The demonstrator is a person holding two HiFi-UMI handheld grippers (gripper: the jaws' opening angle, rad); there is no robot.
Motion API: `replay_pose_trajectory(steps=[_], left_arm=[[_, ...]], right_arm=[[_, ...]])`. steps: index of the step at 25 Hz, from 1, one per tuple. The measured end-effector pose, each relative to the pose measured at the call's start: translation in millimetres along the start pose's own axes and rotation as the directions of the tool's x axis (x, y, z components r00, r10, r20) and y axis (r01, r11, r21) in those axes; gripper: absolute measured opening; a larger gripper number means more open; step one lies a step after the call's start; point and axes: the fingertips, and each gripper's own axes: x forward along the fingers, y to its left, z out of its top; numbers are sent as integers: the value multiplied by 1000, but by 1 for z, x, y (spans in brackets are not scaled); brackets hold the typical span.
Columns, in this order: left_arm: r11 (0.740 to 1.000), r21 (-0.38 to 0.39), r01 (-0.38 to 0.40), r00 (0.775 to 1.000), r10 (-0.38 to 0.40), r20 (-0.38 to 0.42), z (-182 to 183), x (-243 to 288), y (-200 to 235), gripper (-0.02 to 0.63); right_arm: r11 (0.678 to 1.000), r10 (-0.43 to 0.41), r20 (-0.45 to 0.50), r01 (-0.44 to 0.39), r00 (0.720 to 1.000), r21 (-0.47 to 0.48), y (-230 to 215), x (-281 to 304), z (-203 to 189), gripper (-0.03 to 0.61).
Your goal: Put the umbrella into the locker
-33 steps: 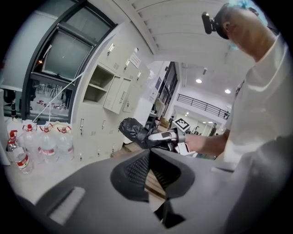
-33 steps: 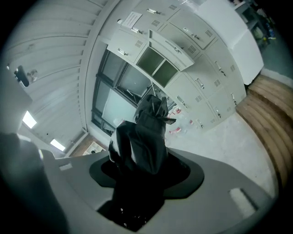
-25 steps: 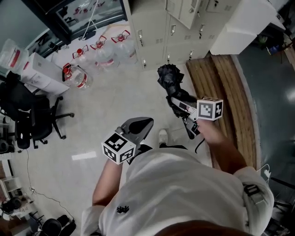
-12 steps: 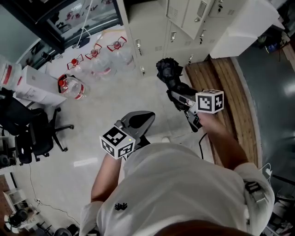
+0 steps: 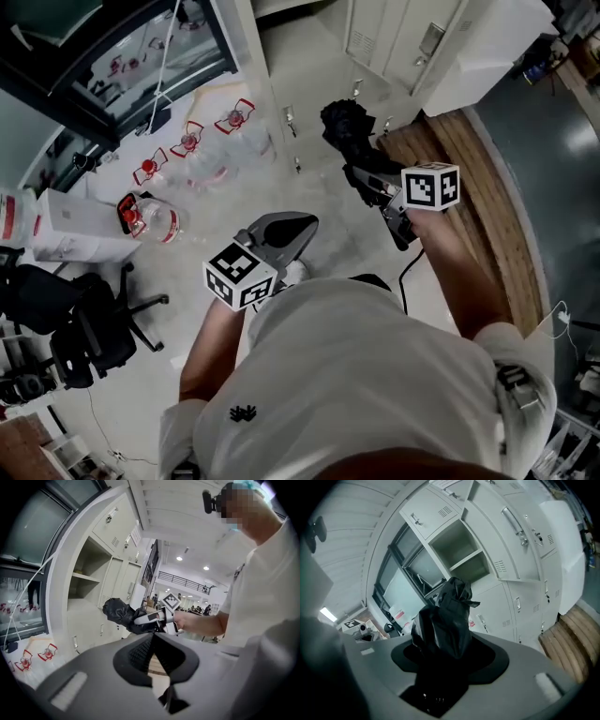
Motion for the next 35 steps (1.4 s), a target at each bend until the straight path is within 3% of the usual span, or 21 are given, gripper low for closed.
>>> replay_pose_trajectory(steps=[9, 23, 35], left_arm=[[999, -29, 32, 999, -32, 12, 8, -11, 64, 54], [996, -45, -75, 996, 77, 43, 64, 47, 159, 54], [987, -57, -149, 988, 151, 35, 83, 87, 207, 54]], right_arm=[[999, -41, 11, 41, 999, -1, -17, 77, 61, 230], [980, -49, -57, 37, 997, -198, -79, 181, 187, 232], [952, -60, -100, 27, 993, -304, -119, 262, 237, 232]])
